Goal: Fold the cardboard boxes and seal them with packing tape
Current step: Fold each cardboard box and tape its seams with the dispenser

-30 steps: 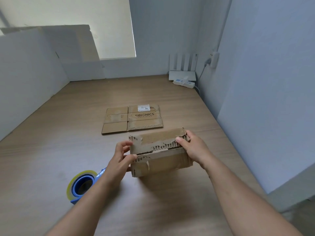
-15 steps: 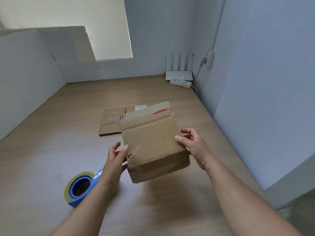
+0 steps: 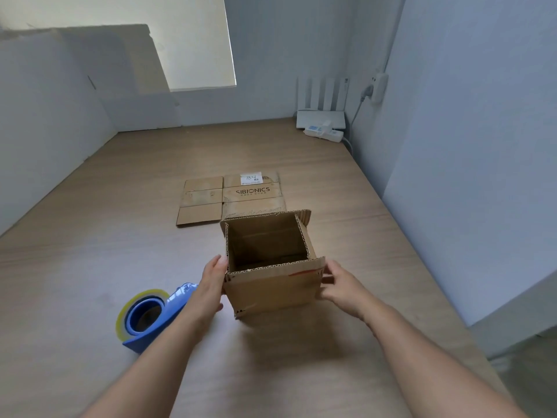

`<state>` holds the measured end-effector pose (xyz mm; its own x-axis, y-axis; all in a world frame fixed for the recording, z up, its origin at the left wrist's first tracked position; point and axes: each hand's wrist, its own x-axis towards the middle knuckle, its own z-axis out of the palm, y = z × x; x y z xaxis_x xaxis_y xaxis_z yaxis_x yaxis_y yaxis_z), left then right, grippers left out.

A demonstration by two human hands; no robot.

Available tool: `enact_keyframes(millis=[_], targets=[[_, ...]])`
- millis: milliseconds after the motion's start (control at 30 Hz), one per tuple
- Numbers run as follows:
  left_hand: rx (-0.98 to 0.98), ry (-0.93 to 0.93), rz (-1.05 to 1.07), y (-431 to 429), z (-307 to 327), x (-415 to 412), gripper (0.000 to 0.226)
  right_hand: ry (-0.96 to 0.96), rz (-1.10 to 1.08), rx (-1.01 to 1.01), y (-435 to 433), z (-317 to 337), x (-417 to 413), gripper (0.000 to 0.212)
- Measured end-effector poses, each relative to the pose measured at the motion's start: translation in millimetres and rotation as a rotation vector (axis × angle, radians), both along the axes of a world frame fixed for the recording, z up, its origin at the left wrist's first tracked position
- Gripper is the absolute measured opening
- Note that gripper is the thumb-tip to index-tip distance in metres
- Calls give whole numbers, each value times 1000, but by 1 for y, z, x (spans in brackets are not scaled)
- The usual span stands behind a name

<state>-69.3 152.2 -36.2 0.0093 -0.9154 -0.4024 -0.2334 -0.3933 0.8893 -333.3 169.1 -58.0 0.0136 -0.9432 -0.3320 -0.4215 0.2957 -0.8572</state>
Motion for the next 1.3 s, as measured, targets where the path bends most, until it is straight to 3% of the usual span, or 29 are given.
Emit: enact_keyframes(millis=[67, 100, 167, 233, 300, 400, 500, 567, 700, 767, 933, 1167, 1300], targets=[[-133, -17, -19, -1, 4, -3, 40, 11, 9, -143, -2, 17, 6, 86], [-179, -11, -35, 1, 7, -4, 34, 47, 21, -233, -3, 24, 8, 85], [-212, -42, -110, 4, 10, -1, 42, 183, 90, -361, -8, 31, 11, 61], [-179, -119, -233, 7, 9, 4, 65, 295, 128, -332, -13, 36, 13, 43], [-157, -177, -277, 5, 7, 6, 72, 322, 103, -265, -18, 39, 12, 60], [-224, -207, -244, -3, 5, 8, 36, 349, 14, -302, -28, 45, 14, 105], [-200, -250, -223, -11, 3, 8, 41, 487, 61, -310, -42, 51, 15, 123], [-175, -243, -201, -15, 1, 7, 51, 573, 120, -272, -53, 53, 14, 117], [-152, -223, -191, -24, -4, 4, 95, 782, 241, -237, -61, 48, 11, 53], [-152, -271, -222, -28, -5, 4, 95, 753, 236, -250, -57, 39, 8, 43], [-143, -373, -305, -33, -9, 3, 54, 444, 50, -187, -45, 20, 9, 39], [-141, -341, -281, -12, -13, 15, 49, 355, -19, -178, -20, 21, 14, 66], [-128, -314, -279, 10, -17, 25, 43, 313, -7, -192, 6, 7, 19, 58]])
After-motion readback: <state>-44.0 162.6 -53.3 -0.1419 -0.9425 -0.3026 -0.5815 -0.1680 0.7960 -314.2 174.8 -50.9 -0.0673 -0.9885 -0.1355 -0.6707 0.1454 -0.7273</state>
